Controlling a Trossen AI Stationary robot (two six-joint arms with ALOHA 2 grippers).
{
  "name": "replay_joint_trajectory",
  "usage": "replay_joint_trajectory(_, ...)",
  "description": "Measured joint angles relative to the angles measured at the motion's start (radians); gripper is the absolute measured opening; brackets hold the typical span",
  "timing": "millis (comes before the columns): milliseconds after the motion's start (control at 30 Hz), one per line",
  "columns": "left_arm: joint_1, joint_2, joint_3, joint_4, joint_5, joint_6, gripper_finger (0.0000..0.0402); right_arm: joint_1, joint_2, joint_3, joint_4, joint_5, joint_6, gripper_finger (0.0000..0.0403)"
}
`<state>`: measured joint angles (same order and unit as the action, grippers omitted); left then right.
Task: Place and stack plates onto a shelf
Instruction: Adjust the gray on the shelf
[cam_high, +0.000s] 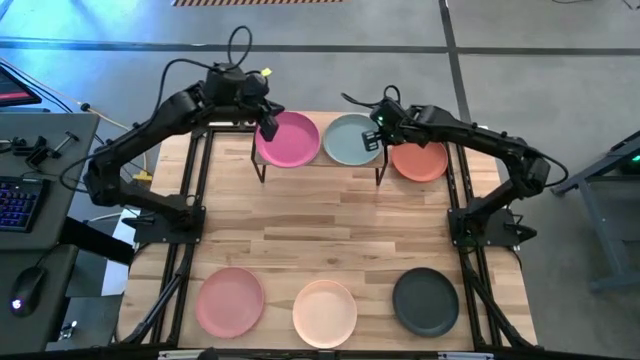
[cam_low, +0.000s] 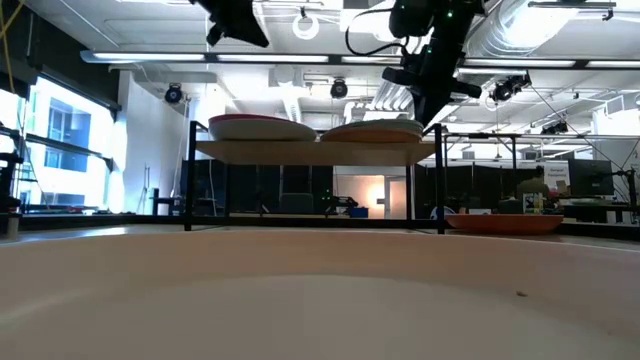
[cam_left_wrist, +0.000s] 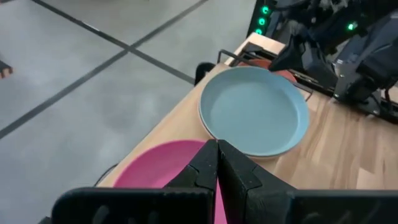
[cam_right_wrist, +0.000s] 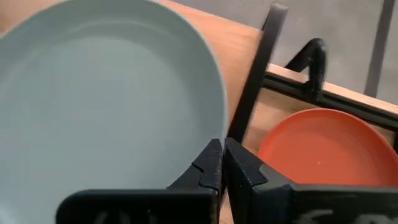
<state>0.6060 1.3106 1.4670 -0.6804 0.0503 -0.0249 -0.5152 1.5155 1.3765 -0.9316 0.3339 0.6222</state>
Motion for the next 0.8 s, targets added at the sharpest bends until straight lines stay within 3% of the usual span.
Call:
replay_joint_trajectory(233, 0.000, -0.049, 0.000, -0.002, -0.013, -0.004, 0.0000, -0.008, -0.022, -0.001, 0.025, -0.017, -0.027, 0.0000)
replay_joint_trajectory(400, 0.000, -0.087, 0.000, -0.007, -0.011, -0.016, 0.0000, -0.007, -0.057, -0.001, -0.088, 0.028, 0.004, 0.0000)
replay_joint_trajectory(800, 0.000, -0.167, 0.000, -0.002, -0.009, -0.003, 0.0000, 0.117, -0.005, 0.000, -0.032, -0.024, 0.047, 0.0000)
